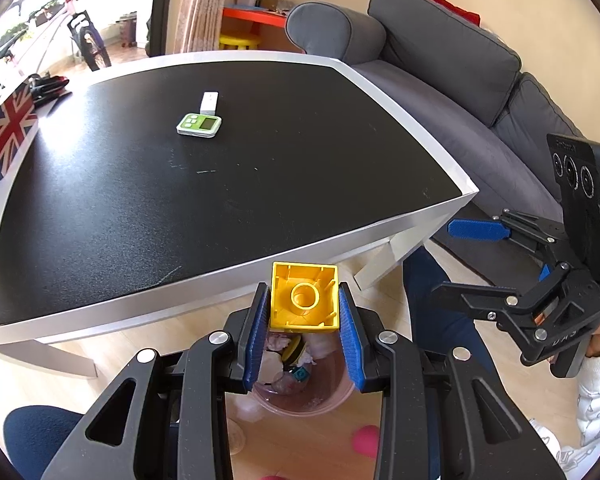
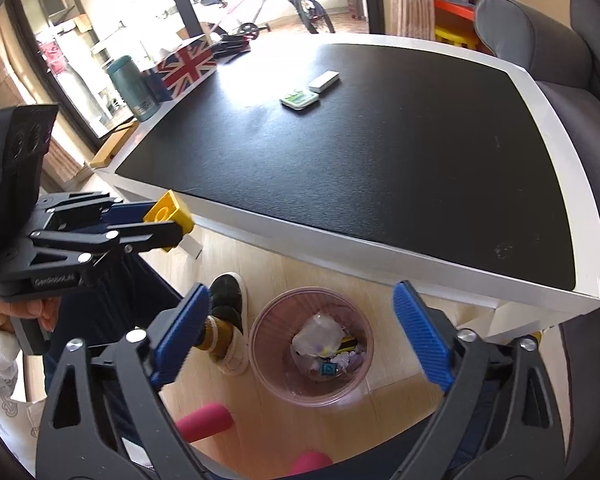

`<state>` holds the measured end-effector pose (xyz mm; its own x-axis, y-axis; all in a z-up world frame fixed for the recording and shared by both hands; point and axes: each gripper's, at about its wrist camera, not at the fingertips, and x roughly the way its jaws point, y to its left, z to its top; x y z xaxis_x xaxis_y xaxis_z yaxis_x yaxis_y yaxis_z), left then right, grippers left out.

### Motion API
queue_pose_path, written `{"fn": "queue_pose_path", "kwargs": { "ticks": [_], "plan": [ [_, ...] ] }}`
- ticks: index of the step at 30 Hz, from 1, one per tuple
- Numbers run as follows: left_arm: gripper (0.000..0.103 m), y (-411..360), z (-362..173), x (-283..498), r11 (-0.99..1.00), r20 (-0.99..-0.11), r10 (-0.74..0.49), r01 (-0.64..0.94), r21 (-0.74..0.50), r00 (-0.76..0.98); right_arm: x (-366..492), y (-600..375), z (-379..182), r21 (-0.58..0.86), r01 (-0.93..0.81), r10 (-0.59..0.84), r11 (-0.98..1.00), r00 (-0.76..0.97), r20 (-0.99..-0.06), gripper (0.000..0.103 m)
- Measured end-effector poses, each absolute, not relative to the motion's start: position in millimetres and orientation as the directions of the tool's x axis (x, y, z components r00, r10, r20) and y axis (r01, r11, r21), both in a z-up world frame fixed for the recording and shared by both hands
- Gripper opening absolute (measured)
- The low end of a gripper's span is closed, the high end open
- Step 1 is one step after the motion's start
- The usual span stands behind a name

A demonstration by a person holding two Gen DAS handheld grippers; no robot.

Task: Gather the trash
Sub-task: 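Carry the container and block over the wastebasket and open both grippers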

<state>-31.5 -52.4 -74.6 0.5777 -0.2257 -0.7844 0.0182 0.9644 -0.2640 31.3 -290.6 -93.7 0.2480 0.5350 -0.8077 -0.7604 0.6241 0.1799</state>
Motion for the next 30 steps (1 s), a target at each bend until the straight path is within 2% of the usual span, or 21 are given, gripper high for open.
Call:
{"fn": "queue_pose_path", "kwargs": {
  "ticks": [5, 27, 29, 30],
  "plan": [
    [0.033, -55, -77, -31, 0.963, -0.787, -0.232, 0.024, -0.267, 0.572, 33, -293, -95, 0.182, -0.748, 0.529, 0.638, 0.253, -0.81, 0.096],
    [0.033, -70, -83, -27, 0.961, -0.793, -0.258, 0.057, -0.272, 0.552, 41, -308, -83, 0.197, -0.72, 0.543, 0.665, 0.286, -0.79, 0.096],
    [0.035, -71, -81, -27, 0.961, -0.79, -0.256, 0.059, -0.27, 0.558, 42, -309, -82, 0.196, -0.718, 0.543, 0.668, 0.29, -0.788, 0.096],
    [0.049, -71, -81, -26, 0.961, -0.788, -0.257, 0.06, -0.271, 0.559, 42, -310, -81, 0.196, -0.717, 0.544, 0.669, 0.292, -0.787, 0.096]
  ]
}}
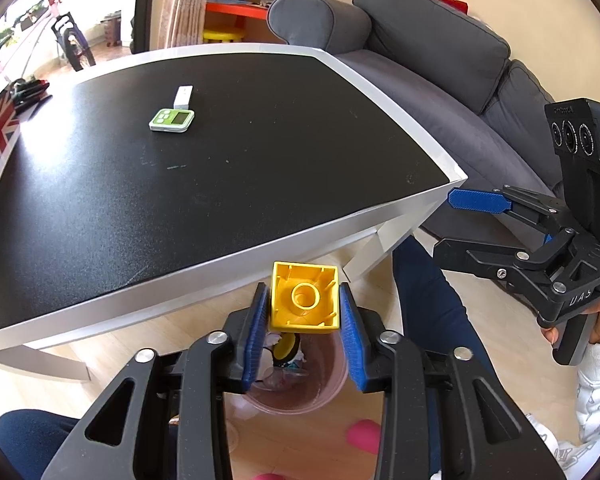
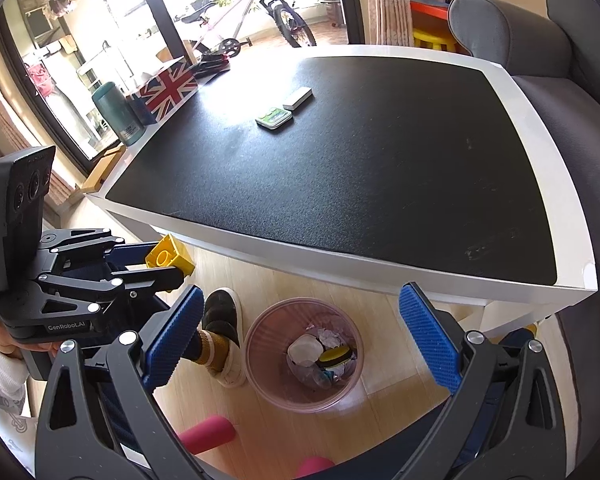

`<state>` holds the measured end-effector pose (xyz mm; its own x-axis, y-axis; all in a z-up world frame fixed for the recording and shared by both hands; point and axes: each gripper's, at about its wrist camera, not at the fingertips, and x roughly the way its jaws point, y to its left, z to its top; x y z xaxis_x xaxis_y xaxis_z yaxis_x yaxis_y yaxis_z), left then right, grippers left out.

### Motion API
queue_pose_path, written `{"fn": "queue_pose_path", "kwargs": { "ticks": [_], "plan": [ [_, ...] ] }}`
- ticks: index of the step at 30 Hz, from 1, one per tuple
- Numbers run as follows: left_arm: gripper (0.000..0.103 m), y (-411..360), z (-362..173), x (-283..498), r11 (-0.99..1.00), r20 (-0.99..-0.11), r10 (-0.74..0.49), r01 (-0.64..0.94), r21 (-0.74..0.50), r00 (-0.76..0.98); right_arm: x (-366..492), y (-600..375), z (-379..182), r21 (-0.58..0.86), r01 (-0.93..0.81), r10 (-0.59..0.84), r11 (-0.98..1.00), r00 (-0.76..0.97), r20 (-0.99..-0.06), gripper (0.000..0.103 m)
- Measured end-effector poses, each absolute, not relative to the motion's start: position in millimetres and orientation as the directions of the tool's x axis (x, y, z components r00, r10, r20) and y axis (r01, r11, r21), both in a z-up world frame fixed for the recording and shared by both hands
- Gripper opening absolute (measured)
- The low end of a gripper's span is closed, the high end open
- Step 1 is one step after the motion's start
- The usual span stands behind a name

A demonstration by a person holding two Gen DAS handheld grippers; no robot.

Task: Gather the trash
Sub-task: 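Carry the container and block over the wastebasket and open both grippers, then move the left gripper to the green digital timer and grasp it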

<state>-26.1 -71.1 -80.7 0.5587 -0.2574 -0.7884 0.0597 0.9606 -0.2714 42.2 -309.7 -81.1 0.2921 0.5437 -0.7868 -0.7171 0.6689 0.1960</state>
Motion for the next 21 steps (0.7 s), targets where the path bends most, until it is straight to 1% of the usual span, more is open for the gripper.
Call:
{"fn": "queue_pose_path", "kwargs": {
  "ticks": [1, 2, 3, 5, 10, 21],
  "plan": [
    [0.075, -71, -80, -27, 0.961, -0.785, -0.256, 0.059, -0.271, 0.564, 43, -310, -81, 0.196, -0.716, 0.544, 0.67, 0.293, -0.786, 0.096],
    [0.086, -71, -79, -28, 0.961, -0.777, -0.253, 0.055, -0.272, 0.577, 43, -311, -81, 0.196, -0.715, 0.543, 0.672, 0.295, -0.786, 0.096],
    [0.091, -69, -78, -29, 0.96, -0.767, -0.252, 0.05, -0.276, 0.59, 44, -311, -81, 0.195, -0.714, 0.542, 0.673, 0.296, -0.786, 0.096],
    [0.091, -67, -79, -27, 0.962, -0.777, -0.24, 0.033, -0.272, 0.582, 44, -312, -81, 0.198, -0.71, 0.542, 0.676, 0.297, -0.786, 0.097],
    [0.095, -62, -79, -27, 0.962, -0.781, -0.226, 0.01, -0.272, 0.583, 44, -312, -83, 0.201, -0.708, 0.54, 0.677, 0.292, -0.789, 0.097],
    [0.095, -57, -77, -26, 0.963, -0.78, -0.215, -0.007, -0.271, 0.588, 46, -306, -84, 0.202, -0.71, 0.54, 0.675, 0.288, -0.791, 0.097]
  ]
}}
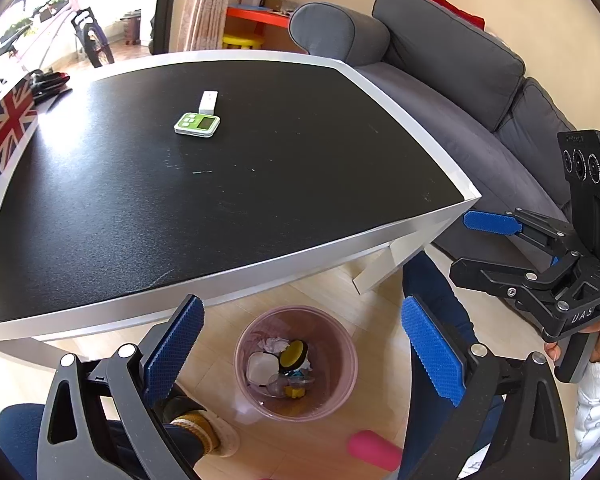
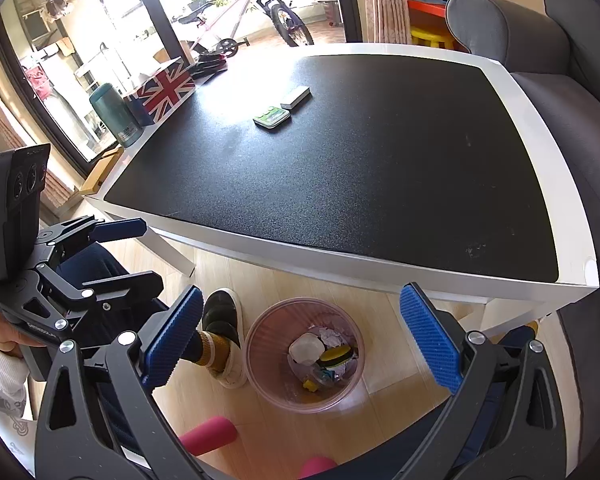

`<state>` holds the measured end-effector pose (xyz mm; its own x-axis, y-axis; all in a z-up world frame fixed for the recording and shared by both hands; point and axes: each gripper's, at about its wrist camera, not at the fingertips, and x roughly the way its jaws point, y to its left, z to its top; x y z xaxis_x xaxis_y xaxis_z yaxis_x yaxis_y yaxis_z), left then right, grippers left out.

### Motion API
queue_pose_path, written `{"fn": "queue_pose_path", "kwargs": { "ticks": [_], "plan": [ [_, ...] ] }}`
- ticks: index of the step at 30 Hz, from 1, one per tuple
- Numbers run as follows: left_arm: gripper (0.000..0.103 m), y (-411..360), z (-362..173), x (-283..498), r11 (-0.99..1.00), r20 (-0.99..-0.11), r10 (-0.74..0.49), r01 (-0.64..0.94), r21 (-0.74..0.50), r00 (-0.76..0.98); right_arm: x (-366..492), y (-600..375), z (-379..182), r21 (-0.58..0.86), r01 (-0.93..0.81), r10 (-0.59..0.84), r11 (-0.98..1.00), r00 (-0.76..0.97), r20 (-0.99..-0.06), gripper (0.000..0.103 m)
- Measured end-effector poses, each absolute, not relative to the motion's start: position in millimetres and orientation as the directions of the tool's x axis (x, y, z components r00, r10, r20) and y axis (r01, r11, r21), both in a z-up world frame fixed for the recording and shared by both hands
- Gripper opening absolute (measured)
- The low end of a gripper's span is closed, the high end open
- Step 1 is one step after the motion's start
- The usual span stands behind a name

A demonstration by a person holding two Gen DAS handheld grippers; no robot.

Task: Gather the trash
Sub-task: 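Move the left gripper to the green digital timer and grasp it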

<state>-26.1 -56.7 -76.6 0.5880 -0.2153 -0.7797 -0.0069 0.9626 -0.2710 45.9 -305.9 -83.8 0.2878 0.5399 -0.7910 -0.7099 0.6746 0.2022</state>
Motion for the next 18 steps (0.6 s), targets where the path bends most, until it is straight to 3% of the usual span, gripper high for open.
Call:
{"fn": "queue_pose_path", "kwargs": {
  "ticks": [18],
  "plan": [
    [0.095, 2, -48, 43, 0.969, -0.765, -0.146, -0.067, -0.239, 0.627, 101, -269, -60, 0.191, -0.72, 0.557, 0.668, 0.312, -0.77, 0.098]
  ]
}}
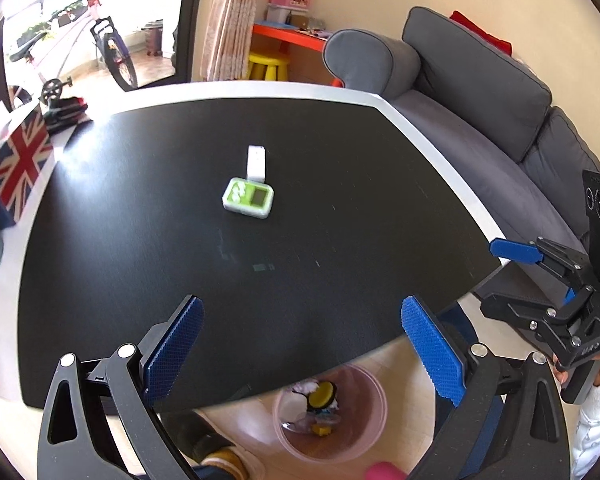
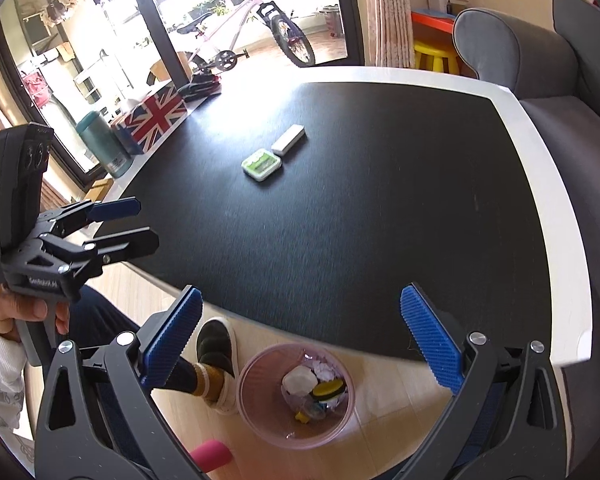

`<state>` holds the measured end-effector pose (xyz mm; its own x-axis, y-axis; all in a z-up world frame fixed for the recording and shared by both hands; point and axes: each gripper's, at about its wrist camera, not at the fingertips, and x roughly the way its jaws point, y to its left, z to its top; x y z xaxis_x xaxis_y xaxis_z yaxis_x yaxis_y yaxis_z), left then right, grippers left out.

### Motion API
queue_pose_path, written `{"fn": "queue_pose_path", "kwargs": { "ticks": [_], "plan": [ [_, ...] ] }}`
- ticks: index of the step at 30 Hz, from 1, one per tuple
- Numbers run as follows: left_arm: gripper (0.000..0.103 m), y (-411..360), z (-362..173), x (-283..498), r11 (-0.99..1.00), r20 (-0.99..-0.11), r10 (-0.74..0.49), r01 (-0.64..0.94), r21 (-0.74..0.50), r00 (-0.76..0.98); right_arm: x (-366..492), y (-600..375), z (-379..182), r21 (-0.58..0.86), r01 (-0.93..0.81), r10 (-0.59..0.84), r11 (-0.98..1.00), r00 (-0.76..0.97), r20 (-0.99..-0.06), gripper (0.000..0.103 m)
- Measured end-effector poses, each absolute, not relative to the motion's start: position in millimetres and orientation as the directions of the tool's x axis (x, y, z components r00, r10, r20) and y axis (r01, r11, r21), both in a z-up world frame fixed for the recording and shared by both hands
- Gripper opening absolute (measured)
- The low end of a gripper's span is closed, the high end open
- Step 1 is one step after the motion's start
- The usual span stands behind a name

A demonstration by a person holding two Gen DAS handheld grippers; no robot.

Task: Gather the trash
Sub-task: 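Move the left gripper to the green digital timer and grasp it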

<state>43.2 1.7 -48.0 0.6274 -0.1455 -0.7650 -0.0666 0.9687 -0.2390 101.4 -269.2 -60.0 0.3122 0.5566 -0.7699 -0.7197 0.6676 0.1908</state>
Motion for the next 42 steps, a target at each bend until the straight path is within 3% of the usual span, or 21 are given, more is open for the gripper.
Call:
{"fn": "queue_pose_path", "kwargs": {
  "ticks": [9, 28, 33, 36, 38, 41, 42],
  "plan": [
    [0.095, 13, -46, 97, 0.983, -0.796, -0.124, -0.034, -0.178, 0.593, 131, -252, -61, 0.166, -0.721, 0.528, 0.673, 0.31, -0.791, 0.098],
    [0.095, 27, -93, 175, 0.997, -0.872, -0.053, -0.02, -0.072, 0.487, 150, -255, -69, 0.176, -0.695, 0.508, 0.697, 0.304, -0.806, 0.098],
    [0.079, 29, -103, 173, 0.998, -0.881, -0.043, -0.013, -0.056, 0.47, 152, -254, -72, 0.18, -0.694, 0.507, 0.698, 0.3, -0.808, 0.098],
    [0.076, 30, -105, 171, 0.999, -0.882, -0.04, -0.009, -0.05, 0.469, 152, -253, -73, 0.181, -0.696, 0.508, 0.695, 0.296, -0.809, 0.098],
    [0.065, 31, -107, 171, 0.999, -0.884, -0.032, -0.01, -0.042, 0.466, 152, -251, -74, 0.182, -0.697, 0.509, 0.693, 0.294, -0.809, 0.098],
    [0.062, 30, -107, 170, 0.999, -0.88, -0.023, -0.014, -0.033, 0.474, 153, -250, -74, 0.181, -0.699, 0.509, 0.692, 0.294, -0.809, 0.098],
    [0.056, 29, -107, 171, 0.999, -0.879, -0.019, -0.014, -0.029, 0.476, 153, -249, -74, 0.182, -0.699, 0.509, 0.692, 0.294, -0.809, 0.098]
  ]
}}
